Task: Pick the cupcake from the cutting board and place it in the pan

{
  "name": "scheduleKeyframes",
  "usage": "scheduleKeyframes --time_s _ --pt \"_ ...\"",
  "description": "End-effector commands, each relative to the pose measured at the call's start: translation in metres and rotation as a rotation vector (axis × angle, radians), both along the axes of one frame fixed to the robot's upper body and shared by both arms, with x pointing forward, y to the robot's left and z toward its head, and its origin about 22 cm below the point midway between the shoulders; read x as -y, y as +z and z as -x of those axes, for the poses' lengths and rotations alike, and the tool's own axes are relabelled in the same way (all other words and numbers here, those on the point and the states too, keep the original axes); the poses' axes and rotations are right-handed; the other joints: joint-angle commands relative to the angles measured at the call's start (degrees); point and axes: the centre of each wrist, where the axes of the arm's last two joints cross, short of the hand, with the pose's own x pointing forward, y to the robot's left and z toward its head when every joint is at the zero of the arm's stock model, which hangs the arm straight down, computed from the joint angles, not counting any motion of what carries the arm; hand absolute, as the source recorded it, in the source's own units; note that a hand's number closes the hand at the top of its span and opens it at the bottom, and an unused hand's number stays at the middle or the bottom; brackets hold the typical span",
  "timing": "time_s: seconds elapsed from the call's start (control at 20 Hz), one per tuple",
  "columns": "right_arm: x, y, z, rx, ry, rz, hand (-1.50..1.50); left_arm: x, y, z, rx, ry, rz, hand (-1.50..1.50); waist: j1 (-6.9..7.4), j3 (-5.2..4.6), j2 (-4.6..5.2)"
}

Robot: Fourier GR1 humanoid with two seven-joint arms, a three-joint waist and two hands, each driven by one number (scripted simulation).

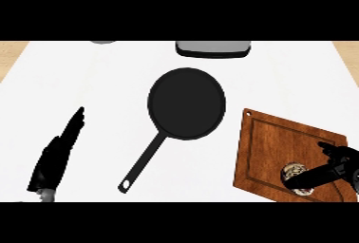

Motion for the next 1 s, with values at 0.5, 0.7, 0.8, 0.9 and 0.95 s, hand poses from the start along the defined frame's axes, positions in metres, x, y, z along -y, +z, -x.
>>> scheduleKeyframes --time_s 0.5,0.7,0.8,0.9,0.95 --pt "-0.032 -0.039 -0.006 -0.171 -0.143 0.017 -1.5 -0.013 0.002 0.008 -0.008 0.017 -0.007 0.0 -0.29 0.07 -0.22" --pt "-0.035 -0.036 -0.009 -0.102 -0.157 0.031 1.5 0.009 -0.01 0.011 0.006 0.027 -0.006 0.0 -0.94 0.06 -0.27" --pt "-0.027 -0.036 -0.021 -0.068 -0.179 0.018 1.5 -0.01 -0.005 0.0 -0.004 0.018 0.002 0.0 -0.96 0.07 -0.11" --pt "-0.029 -0.033 -0.018 -0.054 -0.176 0.001 1.5 0.001 -0.003 0.004 -0.007 0.018 -0.004 0.0 -1.04 0.08 -0.21" --pt "-0.028 -0.055 0.006 -0.049 -0.174 0.002 1.5 0.0 -0.022 -0.001 -0.027 0.035 0.0 0.0 -2.0 0.05 -0.19"
